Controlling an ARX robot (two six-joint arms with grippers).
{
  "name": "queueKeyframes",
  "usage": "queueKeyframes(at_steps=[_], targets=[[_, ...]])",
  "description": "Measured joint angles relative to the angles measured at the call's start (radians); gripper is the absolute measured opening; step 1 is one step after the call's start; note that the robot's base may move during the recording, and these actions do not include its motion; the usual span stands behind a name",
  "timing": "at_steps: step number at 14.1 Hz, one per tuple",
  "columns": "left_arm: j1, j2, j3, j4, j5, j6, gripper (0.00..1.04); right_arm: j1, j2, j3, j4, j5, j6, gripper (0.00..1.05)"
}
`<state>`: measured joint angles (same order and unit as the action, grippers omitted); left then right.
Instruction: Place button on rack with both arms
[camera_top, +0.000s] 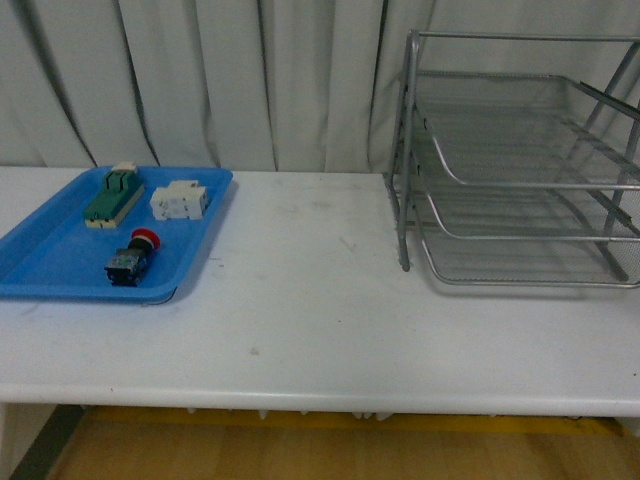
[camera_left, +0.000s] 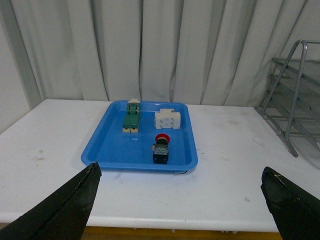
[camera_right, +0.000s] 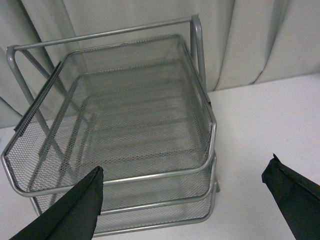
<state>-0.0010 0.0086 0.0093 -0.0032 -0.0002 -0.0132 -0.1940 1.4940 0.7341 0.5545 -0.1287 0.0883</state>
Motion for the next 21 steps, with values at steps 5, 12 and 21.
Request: queueKeyframes(at_steps=[5,12,21], targets=[[0.0,0.0,0.0,0.0,0.0,0.0,0.98,-0.055,0.156,-0.008,0.236,-0.137,0.554,0.98],[0.0,0.0,0.0,0.0,0.0,0.0,0.98,0.008,0.423,-0.104,0.733,-0.066,1.401,0.98],[0.0,0.0,0.0,0.0,0.0,0.0,0.98,0.104,0.723,0.019,0.683,0.043,1.394,0.98]])
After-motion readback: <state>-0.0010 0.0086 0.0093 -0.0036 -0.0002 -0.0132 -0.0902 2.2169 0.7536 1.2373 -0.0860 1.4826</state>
